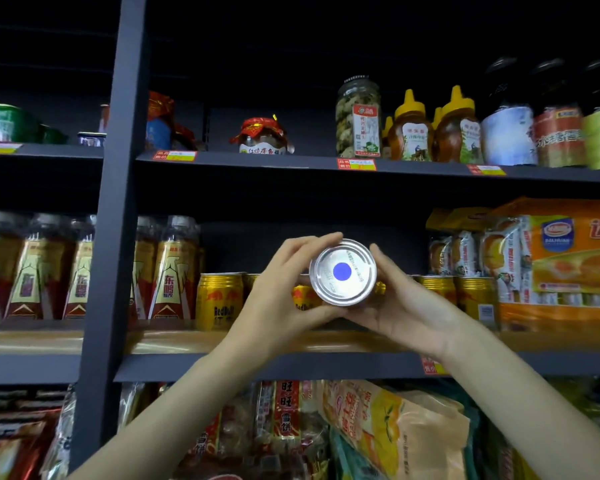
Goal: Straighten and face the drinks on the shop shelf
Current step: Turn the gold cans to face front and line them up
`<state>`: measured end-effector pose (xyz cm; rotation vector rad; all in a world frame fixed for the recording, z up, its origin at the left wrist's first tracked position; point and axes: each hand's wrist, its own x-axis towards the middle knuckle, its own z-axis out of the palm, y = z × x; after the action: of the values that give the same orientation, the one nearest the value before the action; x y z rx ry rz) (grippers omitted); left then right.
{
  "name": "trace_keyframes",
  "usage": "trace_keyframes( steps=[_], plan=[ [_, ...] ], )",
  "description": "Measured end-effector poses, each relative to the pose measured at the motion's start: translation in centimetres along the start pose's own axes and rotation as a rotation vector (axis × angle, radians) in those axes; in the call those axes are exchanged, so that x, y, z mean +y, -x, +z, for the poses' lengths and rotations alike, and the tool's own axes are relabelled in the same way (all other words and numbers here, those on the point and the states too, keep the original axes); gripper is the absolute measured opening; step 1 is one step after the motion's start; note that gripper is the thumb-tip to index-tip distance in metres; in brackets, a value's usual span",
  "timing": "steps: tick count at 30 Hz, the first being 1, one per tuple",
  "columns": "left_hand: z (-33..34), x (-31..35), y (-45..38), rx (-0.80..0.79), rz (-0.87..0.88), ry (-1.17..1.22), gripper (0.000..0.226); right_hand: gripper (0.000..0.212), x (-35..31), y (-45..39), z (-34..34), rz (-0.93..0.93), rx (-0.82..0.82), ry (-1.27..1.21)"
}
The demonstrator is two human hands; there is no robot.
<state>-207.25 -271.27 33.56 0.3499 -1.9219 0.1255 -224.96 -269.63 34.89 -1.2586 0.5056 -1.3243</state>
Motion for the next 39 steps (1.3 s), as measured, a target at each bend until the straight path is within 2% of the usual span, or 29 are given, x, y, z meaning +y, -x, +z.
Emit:
trace_keyframes(
  steps=[2,4,8,11,14,20,24,27,29,32,35,37,39],
  plan=[
    [0.0,-0.3,0.2,-0.015,-0.011,-0.007,0.074,0.053,0.0,-0.1,-0.1,-0.008,0.017,0.016],
    [0.0,-0.6,0.6,-0.027,-0.085,0.041,0.075,0.052,0.1,-0.4,-0.2,-0.132,0.067,0.028],
    [-0.1,-0.5,0.9,-0.070,-0.421,0.463,0.064,0.058,0.2,-0.3,-0.2,-0.446,0.160,0.204],
    [-0.1,-0.6,0.6,-0.064,-0.583,0.743,0.058,0.061,0.4,0.1,-0.2,-0.515,0.130,0.279],
    [0.3,-0.5,0.5,-0.090,-0.643,0.814,0.057,0.059,0.6,0.3,0.0,-0.547,0.075,0.309],
    [0.3,-0.8,1.0,0.041,-0.503,0.684,0.057,0.065,0.4,0.7,-0.1,-0.556,0.091,0.558],
    [0.5,-0.8,1.2,0.067,-0.363,0.534,0.059,0.061,0.9,0.7,-0.1,-0.494,0.001,0.284],
    [0.7,-1.1,1.0,0.032,-0.297,0.423,0.060,0.063,1.1,0.6,-0.1,-0.534,0.022,0.265],
    [0.5,-2.0,0.7,-0.044,-0.265,0.292,0.060,0.071,0.9,0.5,-0.2,-0.622,0.092,0.443],
    [-0.3,-3.5,0.6,-0.041,-0.248,0.024,0.053,0.090,0.3,0.2,-0.6,-0.893,0.244,1.005],
    [-1.1,-4.2,0.7,0.017,-0.297,-0.044,0.050,0.092,0.2,-0.1,-1.1,-1.046,0.260,1.189],
    [-1.4,-4.4,0.8,0.009,-0.314,-0.072,0.050,0.089,0.0,-0.1,-1.0,-1.007,0.252,1.141],
    [-1.5,-4.6,0.7,0.009,-0.310,-0.108,0.047,0.075,-0.3,0.1,-0.3,-0.787,0.231,0.784]
  ],
)
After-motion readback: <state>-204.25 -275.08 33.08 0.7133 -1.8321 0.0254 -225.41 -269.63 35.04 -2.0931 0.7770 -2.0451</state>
